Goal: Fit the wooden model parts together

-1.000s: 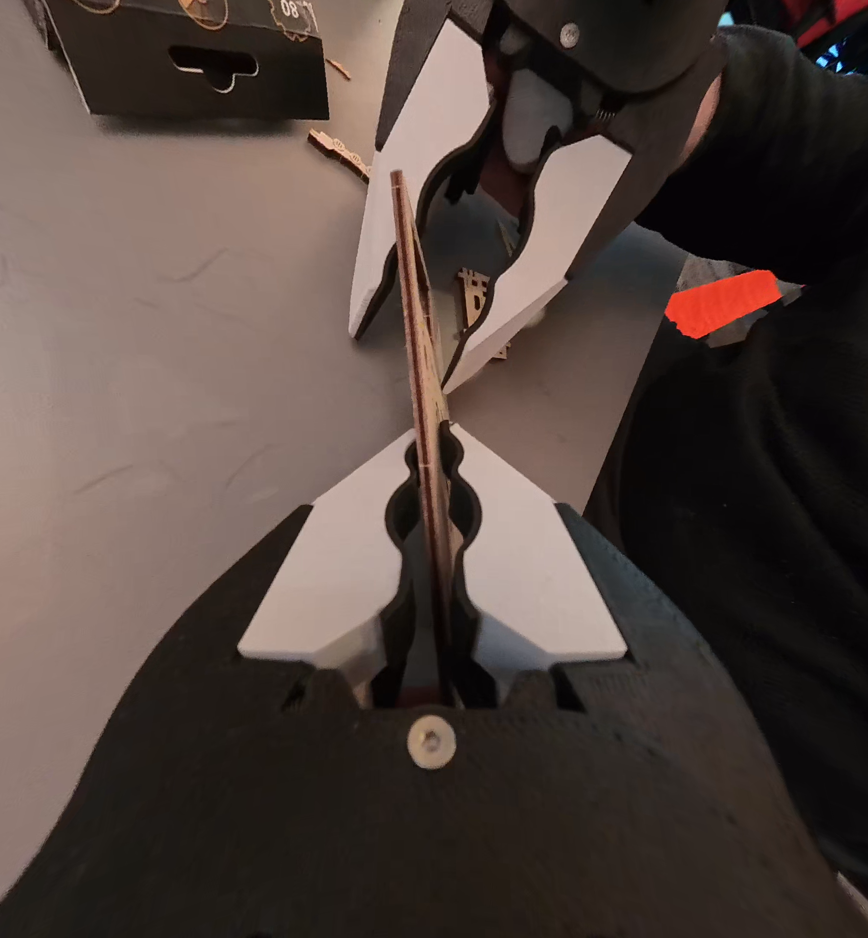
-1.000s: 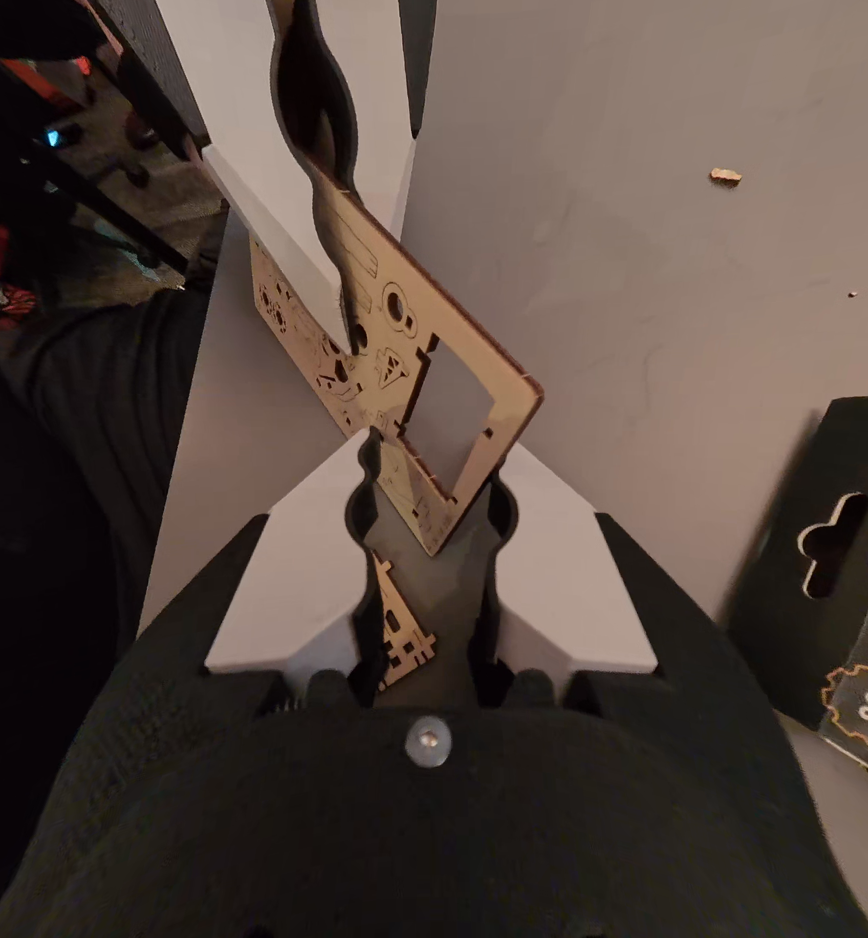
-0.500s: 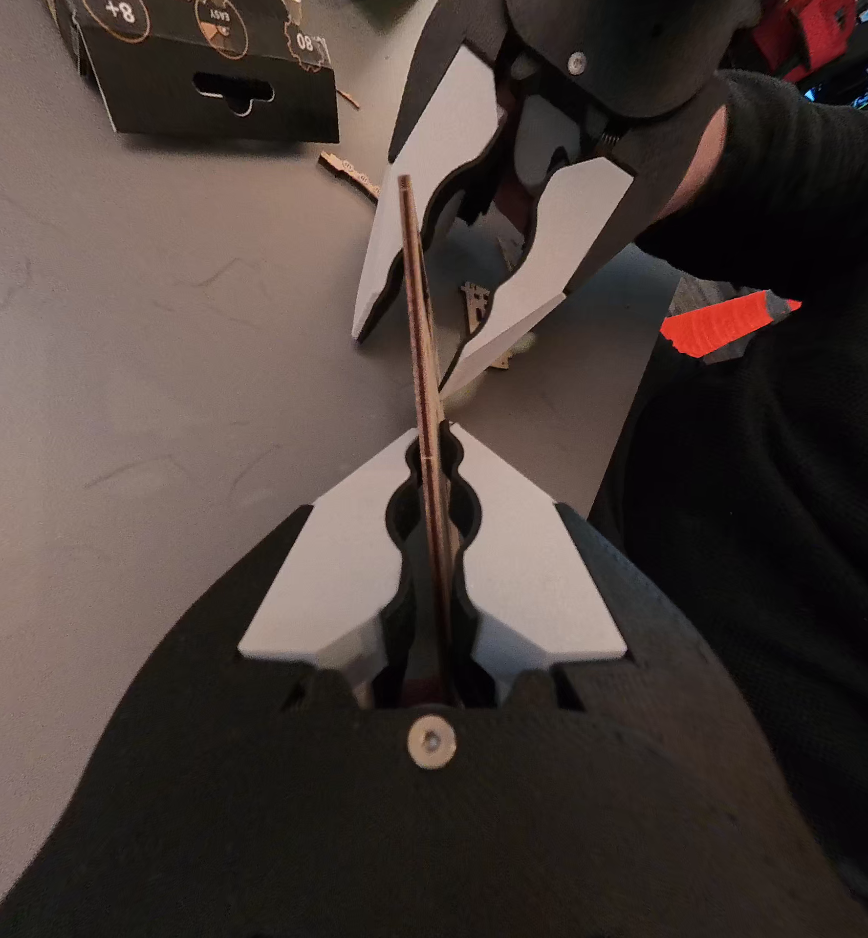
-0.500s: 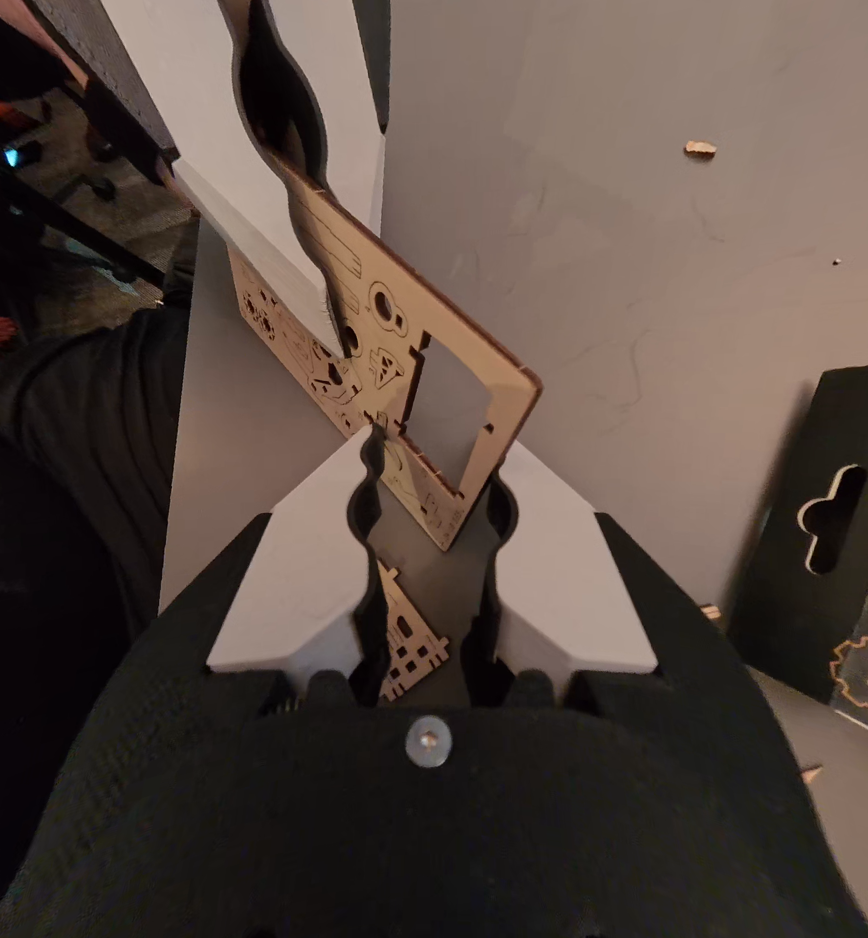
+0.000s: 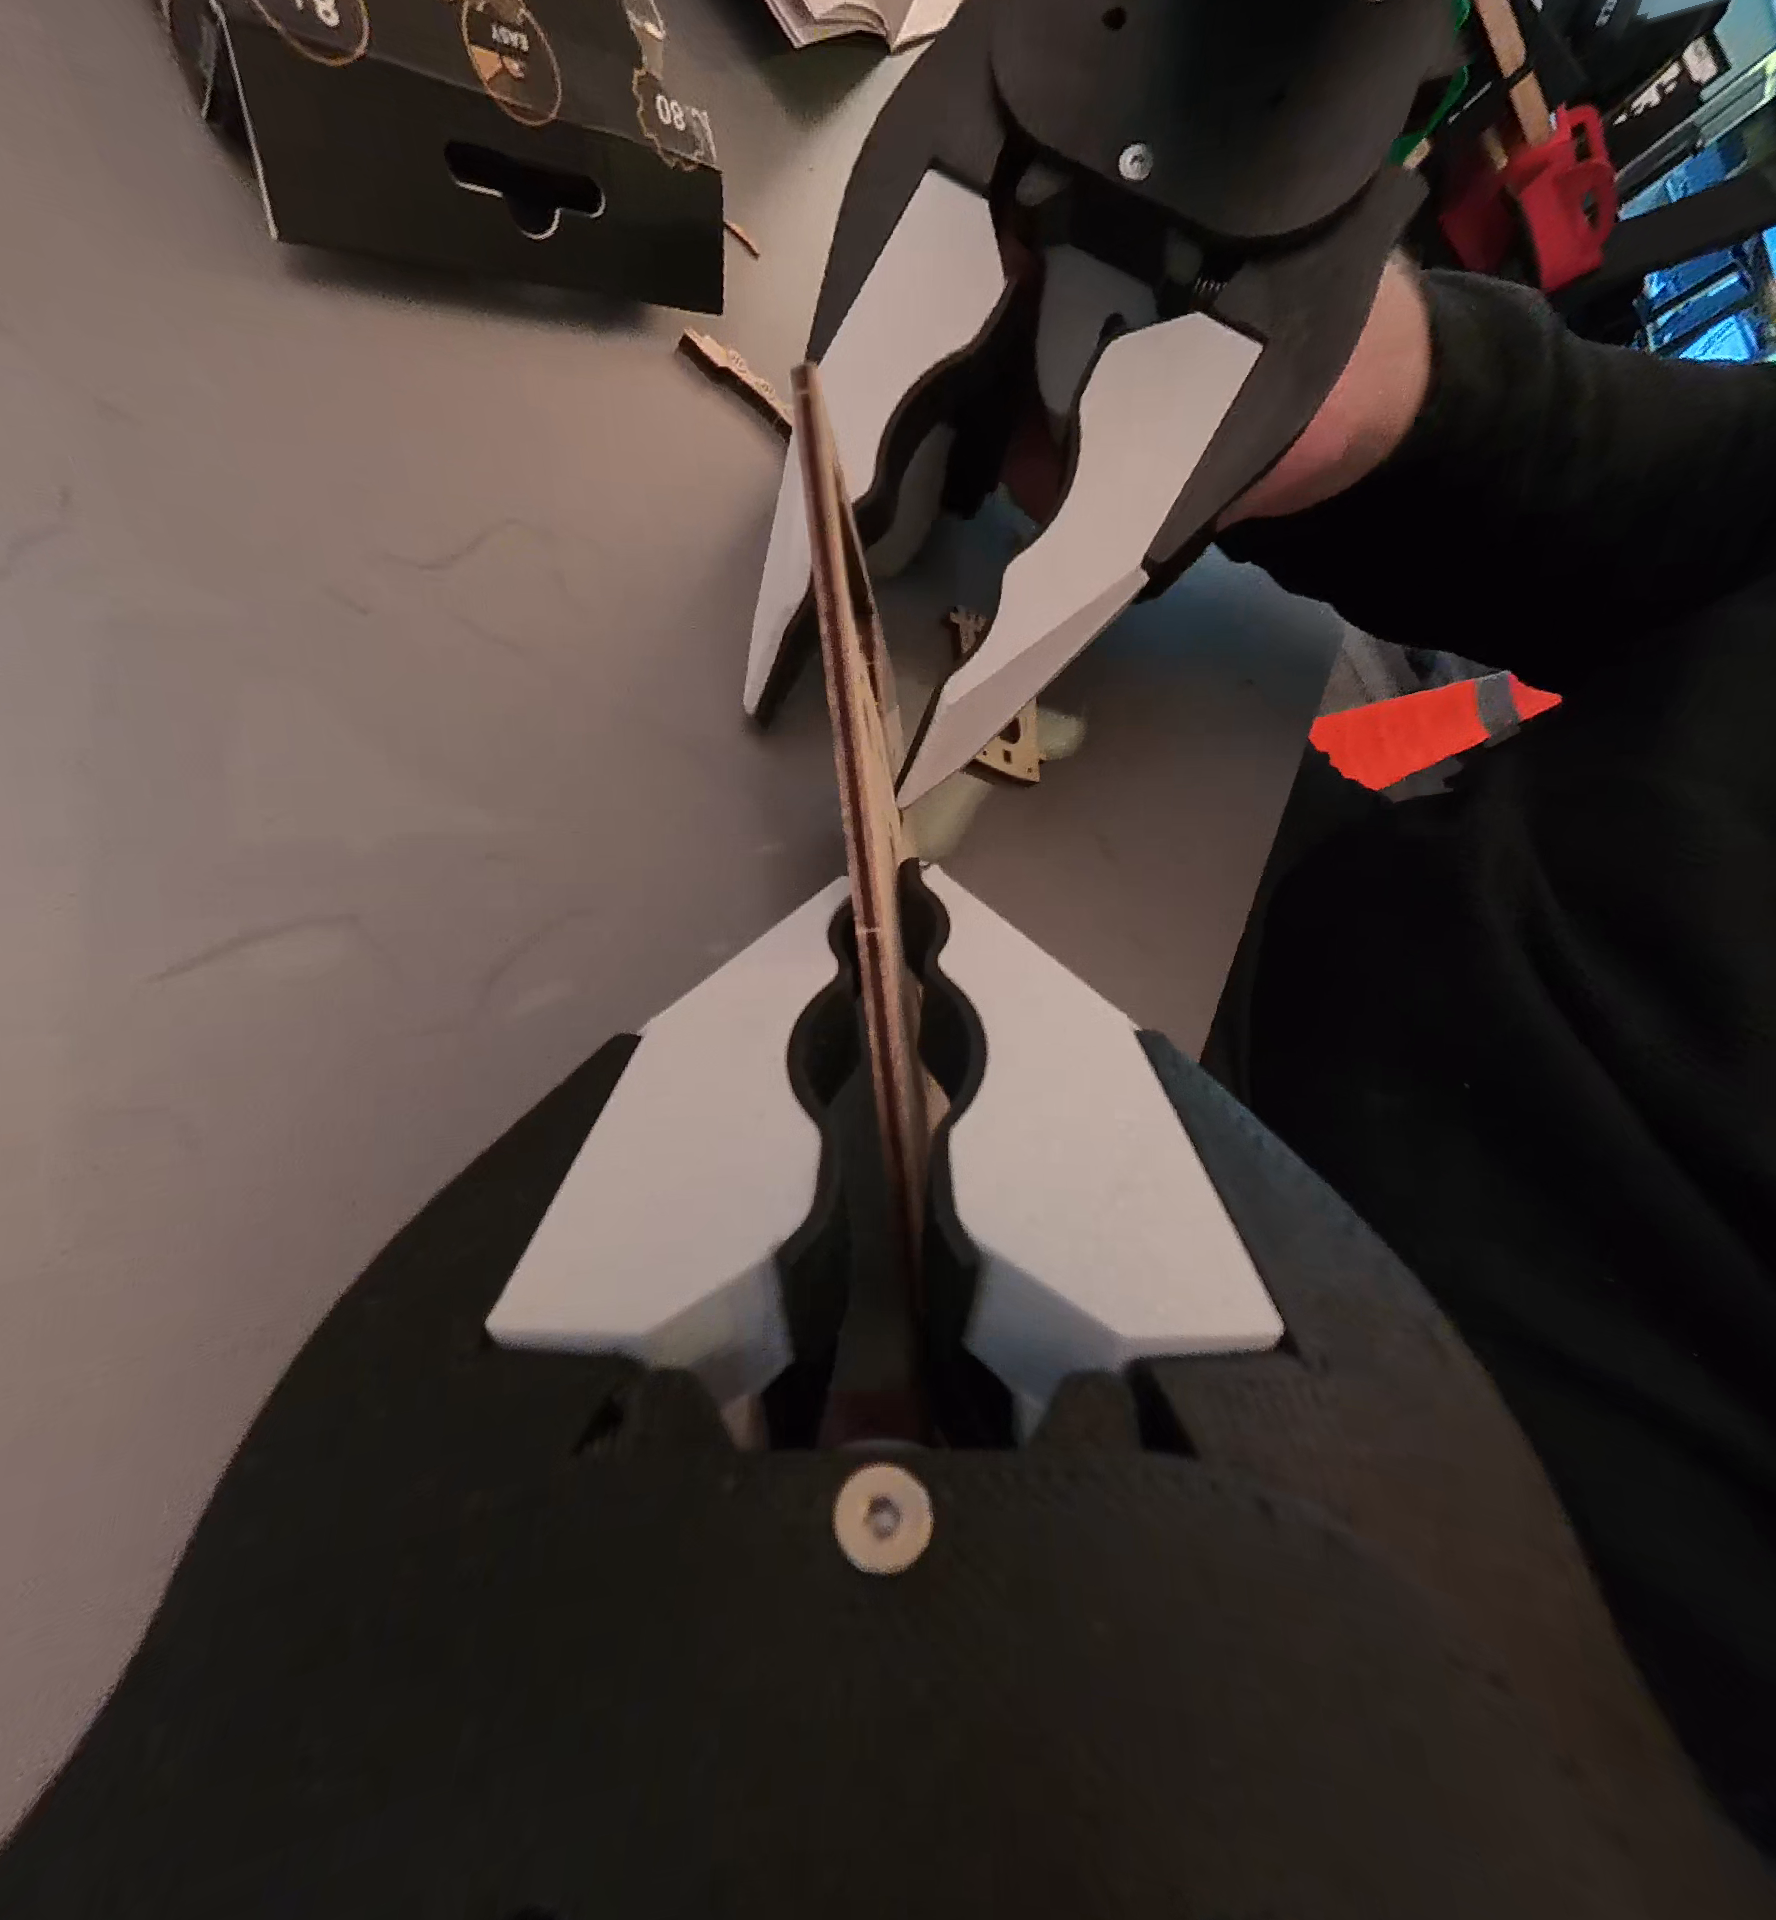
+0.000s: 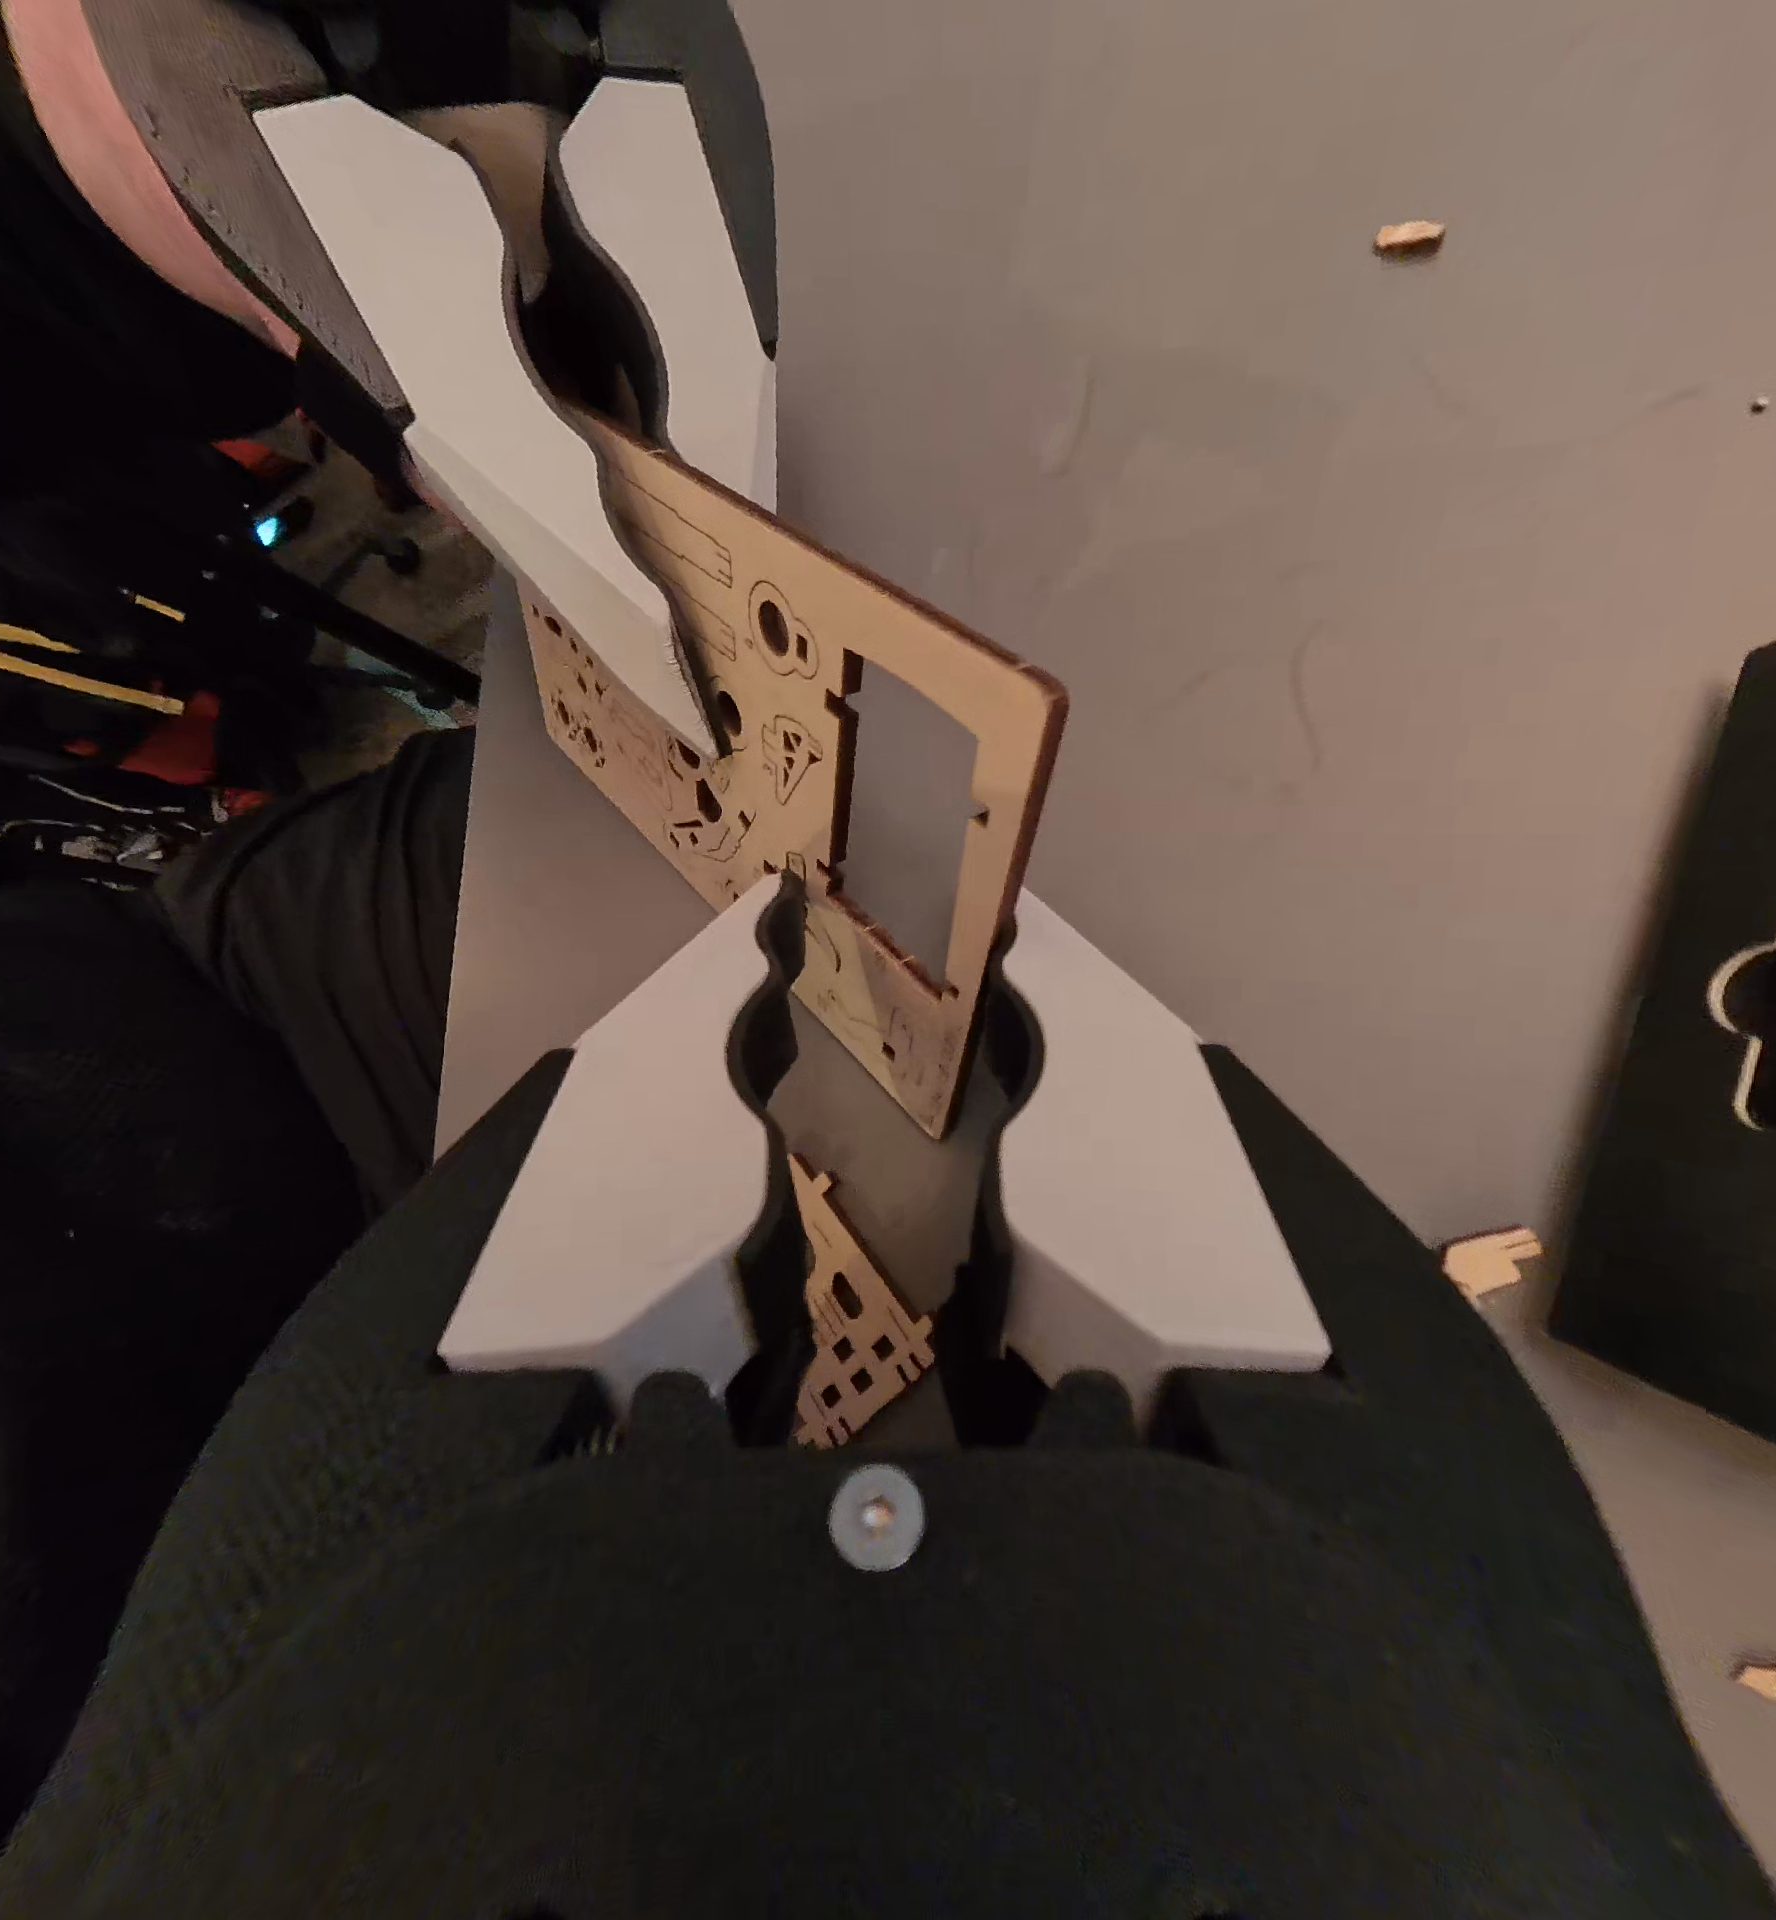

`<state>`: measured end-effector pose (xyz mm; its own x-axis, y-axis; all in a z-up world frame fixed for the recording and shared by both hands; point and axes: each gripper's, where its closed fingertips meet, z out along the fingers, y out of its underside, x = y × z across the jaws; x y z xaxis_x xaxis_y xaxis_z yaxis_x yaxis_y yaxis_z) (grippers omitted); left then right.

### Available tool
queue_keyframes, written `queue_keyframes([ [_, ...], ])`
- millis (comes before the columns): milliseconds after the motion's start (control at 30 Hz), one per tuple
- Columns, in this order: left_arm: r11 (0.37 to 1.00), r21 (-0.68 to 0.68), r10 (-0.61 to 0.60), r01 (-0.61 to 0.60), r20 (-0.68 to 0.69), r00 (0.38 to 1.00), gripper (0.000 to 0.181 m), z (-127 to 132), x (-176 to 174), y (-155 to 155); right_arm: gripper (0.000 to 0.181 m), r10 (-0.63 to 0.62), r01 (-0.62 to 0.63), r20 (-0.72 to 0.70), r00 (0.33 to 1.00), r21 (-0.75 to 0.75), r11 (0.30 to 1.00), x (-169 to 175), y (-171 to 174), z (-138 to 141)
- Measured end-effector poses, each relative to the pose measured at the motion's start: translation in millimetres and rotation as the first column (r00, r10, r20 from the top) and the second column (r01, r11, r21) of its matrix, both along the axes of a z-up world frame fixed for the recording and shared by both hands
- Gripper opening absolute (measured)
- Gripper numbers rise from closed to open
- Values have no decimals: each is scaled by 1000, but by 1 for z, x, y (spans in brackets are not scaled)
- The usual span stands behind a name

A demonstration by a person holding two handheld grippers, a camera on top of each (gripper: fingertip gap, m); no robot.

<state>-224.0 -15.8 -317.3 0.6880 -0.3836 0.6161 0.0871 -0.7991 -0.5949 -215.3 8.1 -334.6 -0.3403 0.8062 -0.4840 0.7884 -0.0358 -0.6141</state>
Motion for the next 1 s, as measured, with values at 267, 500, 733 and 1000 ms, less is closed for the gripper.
queue_keyframes([
  [267, 999, 14, 39, -39, 14, 999, 2, 1, -2, -1, 36, 0, 0, -2, 1000, 119, 993, -4, 3, 0],
  [500, 999, 10, 51, -52, 64, 997, 3, -3, 3, -2, 33, -45, 45, 0, 999, -31, 999, 1, -1, 0],
  [733, 998, 7, 65, -66, 84, 994, 3, -4, 2, -1, 32, -52, 53, 8, 999, -39, 998, 0, 1, 0],
  [1000, 995, 22, 95, -97, 73, 993, 3, -3, 0, 0, 35, -54, 53, 2, 999, 141, 989, -4, 5, -4],
])
